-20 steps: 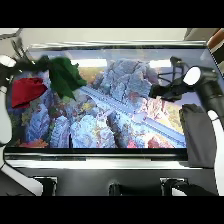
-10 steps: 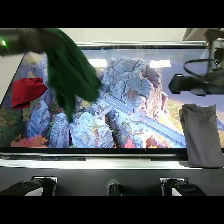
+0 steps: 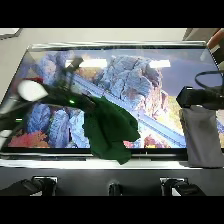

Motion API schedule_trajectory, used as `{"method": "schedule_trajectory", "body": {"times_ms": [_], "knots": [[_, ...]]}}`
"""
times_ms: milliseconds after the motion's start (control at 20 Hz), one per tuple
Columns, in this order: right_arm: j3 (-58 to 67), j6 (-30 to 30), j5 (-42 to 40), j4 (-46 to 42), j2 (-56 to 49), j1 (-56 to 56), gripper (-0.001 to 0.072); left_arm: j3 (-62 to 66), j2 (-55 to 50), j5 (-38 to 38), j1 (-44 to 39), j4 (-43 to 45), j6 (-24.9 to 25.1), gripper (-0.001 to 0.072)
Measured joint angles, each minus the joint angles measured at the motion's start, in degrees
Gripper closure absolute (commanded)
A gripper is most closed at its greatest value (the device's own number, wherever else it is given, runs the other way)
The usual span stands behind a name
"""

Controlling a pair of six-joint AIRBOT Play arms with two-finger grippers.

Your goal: Fold the shirts.

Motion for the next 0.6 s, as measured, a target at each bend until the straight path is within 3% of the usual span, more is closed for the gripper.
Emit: {"method": "schedule_trajectory", "body": {"times_ms": [50,300,500,600], "knots": [[-0.5,0.2,0.0,0.0,-1.1,0.0,0.0081,-1.1,-2.2,1.5,0.0,0.2,-0.8,0.0019],[-1.9,0.5,1.6,1.8,-9.6,0.0,0.0080,2.3,-7.9,-0.5,4.0,3.1,-2.8,0.0014],[-5.2,-1.7,2.6,7.0,-16.3,0.0,0.0076,2.4,-7.3,-8.5,12.5,6.2,-3.0,0.0016],[-9.5,-2.8,1.4,10.0,-18.1,0.0,0.0019,-2.4,-5.7,-11.3,16.7,6.8,-2.7,0.0019]]}}
